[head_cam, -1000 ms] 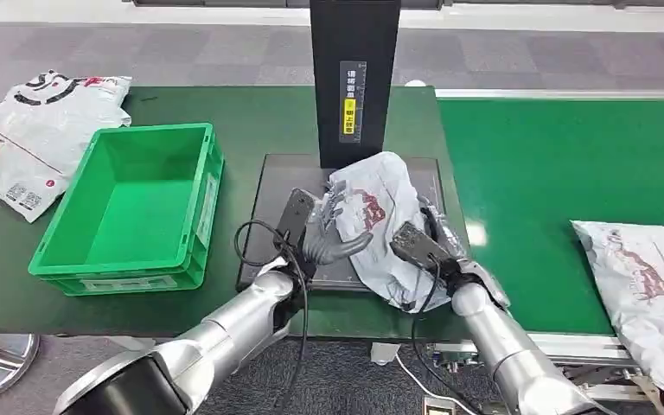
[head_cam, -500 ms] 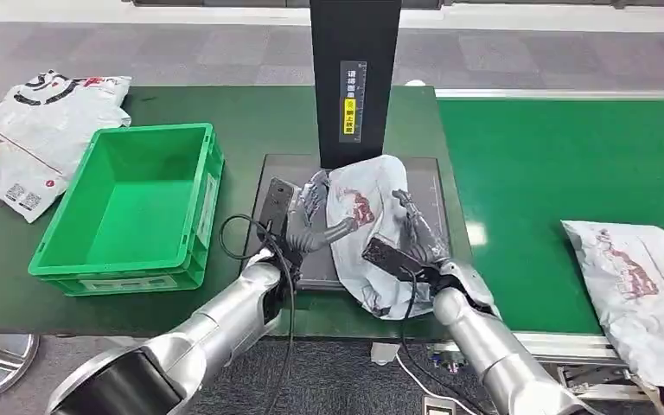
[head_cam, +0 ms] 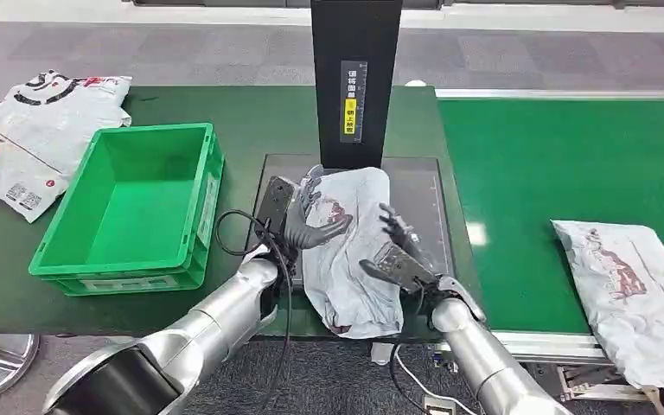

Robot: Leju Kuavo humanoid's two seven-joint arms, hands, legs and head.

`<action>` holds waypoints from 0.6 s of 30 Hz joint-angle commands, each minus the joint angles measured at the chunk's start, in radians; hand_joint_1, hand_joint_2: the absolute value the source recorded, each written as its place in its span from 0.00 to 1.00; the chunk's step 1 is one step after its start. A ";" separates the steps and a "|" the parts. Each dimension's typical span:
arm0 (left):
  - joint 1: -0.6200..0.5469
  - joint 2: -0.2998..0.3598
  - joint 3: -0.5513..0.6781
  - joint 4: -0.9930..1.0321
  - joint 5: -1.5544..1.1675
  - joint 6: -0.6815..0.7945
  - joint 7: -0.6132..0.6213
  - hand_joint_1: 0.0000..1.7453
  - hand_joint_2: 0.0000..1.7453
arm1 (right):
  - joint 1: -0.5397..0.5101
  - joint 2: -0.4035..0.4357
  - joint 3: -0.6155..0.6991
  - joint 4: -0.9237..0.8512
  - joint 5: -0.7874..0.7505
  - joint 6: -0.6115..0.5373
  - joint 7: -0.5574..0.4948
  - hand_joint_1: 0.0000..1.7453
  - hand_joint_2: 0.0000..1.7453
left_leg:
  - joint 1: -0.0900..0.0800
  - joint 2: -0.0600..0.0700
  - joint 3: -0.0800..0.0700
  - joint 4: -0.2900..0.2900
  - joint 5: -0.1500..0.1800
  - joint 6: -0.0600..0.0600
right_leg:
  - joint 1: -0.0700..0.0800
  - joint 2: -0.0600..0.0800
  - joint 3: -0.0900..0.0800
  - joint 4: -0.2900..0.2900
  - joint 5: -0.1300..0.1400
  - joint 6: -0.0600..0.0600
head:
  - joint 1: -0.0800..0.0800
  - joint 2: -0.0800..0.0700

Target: Moved the parcel from conveyor to table for the left to box.

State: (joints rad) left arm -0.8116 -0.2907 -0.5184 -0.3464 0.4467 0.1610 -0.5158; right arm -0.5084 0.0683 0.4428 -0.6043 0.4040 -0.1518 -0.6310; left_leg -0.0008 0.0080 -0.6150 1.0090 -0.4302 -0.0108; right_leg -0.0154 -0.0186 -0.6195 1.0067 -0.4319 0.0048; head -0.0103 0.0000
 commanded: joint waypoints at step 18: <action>-0.046 -0.048 -0.539 0.104 -0.775 0.173 0.356 0.00 1.00 | 0.031 -0.091 -0.299 -0.213 -0.223 -0.432 0.001 0.00 1.00 | 0.000 0.001 0.002 0.001 -0.002 0.001 | 0.000 0.003 0.001 -0.001 0.000 0.000 | 0.000 0.000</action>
State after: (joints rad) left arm -0.8070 -0.3555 -0.6869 -0.3365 -0.0642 0.4146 -0.3862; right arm -0.4516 -0.0042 0.2125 -0.8068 0.1873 -0.5970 -0.6581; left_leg -0.0013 0.0102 -0.6150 1.0099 -0.4313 -0.0099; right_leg -0.0158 -0.0160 -0.6202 1.0066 -0.4318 0.0050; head -0.0103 -0.0004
